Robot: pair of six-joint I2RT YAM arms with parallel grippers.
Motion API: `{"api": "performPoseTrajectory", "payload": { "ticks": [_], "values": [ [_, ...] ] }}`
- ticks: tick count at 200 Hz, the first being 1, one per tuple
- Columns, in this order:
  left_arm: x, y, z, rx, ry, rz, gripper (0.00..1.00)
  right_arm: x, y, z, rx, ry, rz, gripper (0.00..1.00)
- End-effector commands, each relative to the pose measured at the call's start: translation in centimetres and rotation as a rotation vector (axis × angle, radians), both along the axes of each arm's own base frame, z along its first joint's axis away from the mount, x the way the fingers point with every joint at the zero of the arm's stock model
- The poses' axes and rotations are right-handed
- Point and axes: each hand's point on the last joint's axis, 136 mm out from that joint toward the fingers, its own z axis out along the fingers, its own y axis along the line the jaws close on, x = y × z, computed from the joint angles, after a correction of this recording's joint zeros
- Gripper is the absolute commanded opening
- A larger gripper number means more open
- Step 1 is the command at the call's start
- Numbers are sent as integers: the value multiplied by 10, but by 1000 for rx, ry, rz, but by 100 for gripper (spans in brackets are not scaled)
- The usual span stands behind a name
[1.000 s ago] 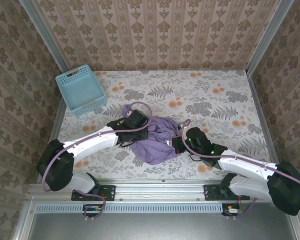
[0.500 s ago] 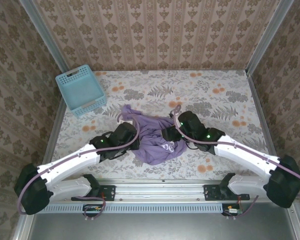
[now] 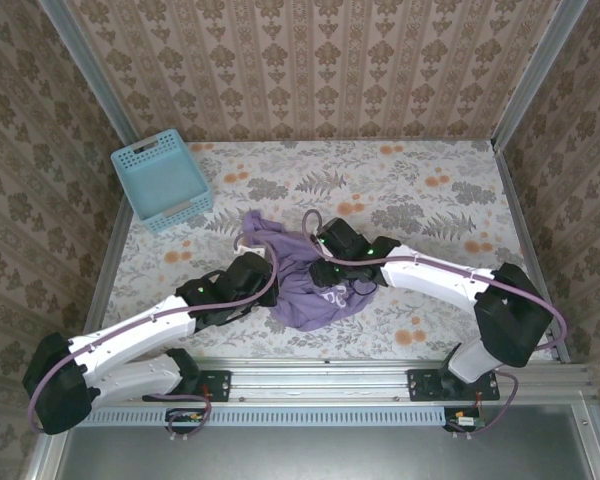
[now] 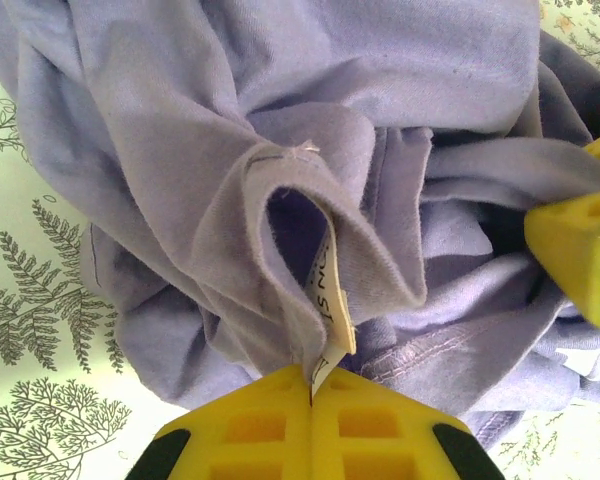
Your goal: Fold the inside-out t-shirt
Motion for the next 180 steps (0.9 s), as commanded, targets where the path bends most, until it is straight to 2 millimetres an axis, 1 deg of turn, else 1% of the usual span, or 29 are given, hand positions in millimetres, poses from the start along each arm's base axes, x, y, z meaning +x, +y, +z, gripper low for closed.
{"api": "performPoseTrajectory", "payload": {
  "ticks": [1,8,13,24,29,32,39,45,54,59,65,69,76,80,88,96,104,112,123,124,125,127,128,136,142,149,157,165,180],
  "values": [
    [12,6,19,29,-55,5,0,16,-20,18,-84,-76,-76,11],
    [20,8,30,24,-67,10,0,22,-25,30,-81,-112,-98,4],
    [26,8,42,16,-82,7,0,28,-31,42,-74,-142,-122,0],
    [44,13,74,12,-136,17,0,40,-46,71,-46,-208,-180,0],
    [52,16,95,11,-175,28,0,45,-54,83,-34,-234,-209,0],
    [56,18,106,15,-200,35,0,46,-60,100,-4,-267,-228,0],
    [63,20,139,11,-274,39,0,49,-73,124,42,-317,-269,0],
    [66,20,167,2,-341,31,0,49,-83,144,83,-362,-295,0],
    [68,20,202,-25,-421,23,0,45,-96,173,144,-428,-324,0],
    [68,20,215,-39,-452,20,0,40,-102,188,176,-468,-327,0],
    [68,20,227,-57,-483,20,0,34,-106,200,204,-502,-323,0],
    [67,20,232,-68,-499,17,0,30,-107,204,220,-515,-318,0],
    [67,19,234,-81,-515,12,0,21,-109,207,253,-523,-310,0],
    [67,18,232,-87,-516,9,0,18,-109,205,270,-516,-308,0],
    [68,15,220,-92,-499,-4,0,10,-106,191,307,-485,-298,0],
    [69,9,202,-89,-460,-19,0,4,-99,168,346,-431,-286,0],
    [69,7,180,-75,-409,-22,0,-2,-93,136,370,-369,-284,0],
    [69,6,155,-58,-352,-17,0,-10,-89,100,372,-300,-296,0],
    [65,8,120,-34,-270,-10,0,-21,-84,50,359,-202,-311,5],
    [65,8,116,-32,-261,-10,0,-21,-84,47,359,-196,-313,5],
    [64,8,112,-29,-252,-10,0,-21,-82,48,368,-198,-311,6],
    [63,9,105,-25,-236,-7,0,-25,-83,35,351,-171,-316,6],
    [62,9,101,-24,-229,-9,0,-24,-82,36,357,-172,-315,7],
    [56,10,79,-21,-177,-17,0,-32,-83,10,329,-123,-330,12],
    [51,9,64,-22,-144,-28,0,-36,-88,-4,302,-97,-345,19],
    [44,10,49,-20,-106,-39,0,-39,-94,-13,263,-78,-363,27],
    [37,11,34,-15,-70,-49,0,-38,-102,-15,210,-81,-375,34],
    [30,14,21,-10,-40,-52,0,-35,-104,-8,170,-98,-358,39],
    [22,16,9,-21,-14,-60,0,-27,-99,15,136,-138,-296,46]
  ]
}}
